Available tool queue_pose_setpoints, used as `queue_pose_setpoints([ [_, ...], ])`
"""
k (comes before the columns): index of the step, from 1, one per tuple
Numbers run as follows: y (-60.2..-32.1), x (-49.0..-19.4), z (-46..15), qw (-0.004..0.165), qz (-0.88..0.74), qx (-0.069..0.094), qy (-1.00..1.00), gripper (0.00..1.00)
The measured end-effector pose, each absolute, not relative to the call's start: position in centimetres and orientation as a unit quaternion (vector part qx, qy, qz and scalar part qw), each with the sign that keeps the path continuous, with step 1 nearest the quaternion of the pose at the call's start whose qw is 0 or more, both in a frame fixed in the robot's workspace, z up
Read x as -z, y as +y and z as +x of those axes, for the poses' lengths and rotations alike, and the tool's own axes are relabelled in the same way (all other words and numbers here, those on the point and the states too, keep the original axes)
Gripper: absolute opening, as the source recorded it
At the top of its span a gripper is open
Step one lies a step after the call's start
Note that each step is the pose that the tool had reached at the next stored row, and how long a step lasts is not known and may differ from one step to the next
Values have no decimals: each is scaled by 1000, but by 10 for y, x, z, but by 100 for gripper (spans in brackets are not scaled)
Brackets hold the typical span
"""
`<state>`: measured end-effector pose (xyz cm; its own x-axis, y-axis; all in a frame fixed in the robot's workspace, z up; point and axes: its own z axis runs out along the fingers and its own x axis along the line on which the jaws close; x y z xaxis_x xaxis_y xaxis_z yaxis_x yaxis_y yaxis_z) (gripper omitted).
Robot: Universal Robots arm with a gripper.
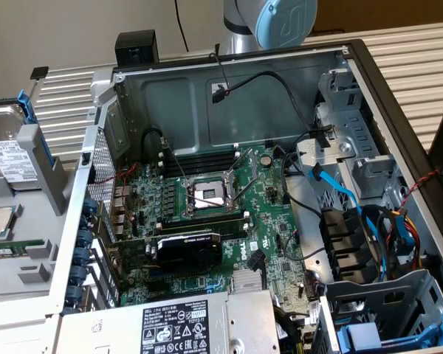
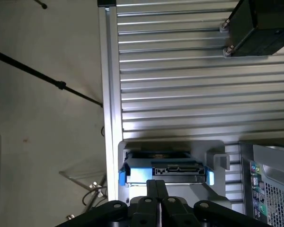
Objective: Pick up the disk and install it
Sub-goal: 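Pick up the disk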
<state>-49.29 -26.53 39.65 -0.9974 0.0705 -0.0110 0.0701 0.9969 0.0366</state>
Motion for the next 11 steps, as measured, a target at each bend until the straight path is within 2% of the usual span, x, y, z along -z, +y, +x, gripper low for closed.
queue_pose_setpoints([
  [11,-265,-397,-493,6,35,-18,999,12],
])
